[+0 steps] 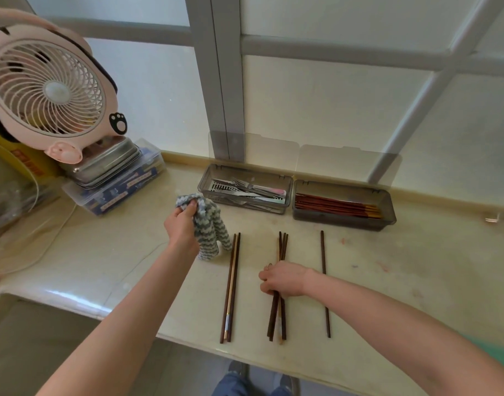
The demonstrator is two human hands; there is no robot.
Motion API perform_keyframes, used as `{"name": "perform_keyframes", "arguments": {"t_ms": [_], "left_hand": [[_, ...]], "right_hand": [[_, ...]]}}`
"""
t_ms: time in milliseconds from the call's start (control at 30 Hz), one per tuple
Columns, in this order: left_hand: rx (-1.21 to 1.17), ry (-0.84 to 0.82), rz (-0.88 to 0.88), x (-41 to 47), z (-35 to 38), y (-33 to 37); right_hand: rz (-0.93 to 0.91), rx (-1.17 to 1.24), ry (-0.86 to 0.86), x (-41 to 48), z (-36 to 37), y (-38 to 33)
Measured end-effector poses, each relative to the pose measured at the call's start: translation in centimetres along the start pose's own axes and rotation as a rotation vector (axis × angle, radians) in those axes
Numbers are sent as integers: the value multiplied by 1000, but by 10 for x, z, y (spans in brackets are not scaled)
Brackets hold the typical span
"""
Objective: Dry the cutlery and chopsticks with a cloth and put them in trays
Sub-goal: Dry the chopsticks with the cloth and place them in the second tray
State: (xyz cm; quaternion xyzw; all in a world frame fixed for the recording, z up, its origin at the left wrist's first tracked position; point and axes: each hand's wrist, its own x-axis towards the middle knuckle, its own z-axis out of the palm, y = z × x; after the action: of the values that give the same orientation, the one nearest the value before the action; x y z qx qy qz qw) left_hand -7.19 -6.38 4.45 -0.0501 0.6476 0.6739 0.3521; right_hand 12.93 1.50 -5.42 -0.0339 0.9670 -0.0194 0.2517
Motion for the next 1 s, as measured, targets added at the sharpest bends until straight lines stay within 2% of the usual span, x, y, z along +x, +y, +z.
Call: {"name": "perform_keyframes", "arguments": {"t_ms": [67,133,233,300,333,400,533,633,833,1000], "left_hand": [[17,-64,-25,2,-2,-2],[15,-224,-75,5,-6,-6],[-27,-428,-119,8,-11,-14],[-88,-494,-147,9,-13,-18],[-113,-521,-152,8,-12,-19],[-148,-572,-142,7,-8,-21],[-86,-678,-59,-1,7,-18],[21,-740,26,-6,15,-16],[135,-696,87,-15,27,-20],[148,-592,129,-17,37,-18]], "right_hand": [[21,68,41,0,-8,2],[90,235,153,-1,-22,9],[304,620,521,-5,-52,23],[469,1002,796,-10,-74,29],[506,1194,864,-12,-83,31],[476,1403,862,-15,-97,34],[397,1530,756,-17,-106,32],[404,1610,721,-15,-104,28],[452,1590,667,-10,-105,18],[470,1548,606,-8,-101,11]]}}
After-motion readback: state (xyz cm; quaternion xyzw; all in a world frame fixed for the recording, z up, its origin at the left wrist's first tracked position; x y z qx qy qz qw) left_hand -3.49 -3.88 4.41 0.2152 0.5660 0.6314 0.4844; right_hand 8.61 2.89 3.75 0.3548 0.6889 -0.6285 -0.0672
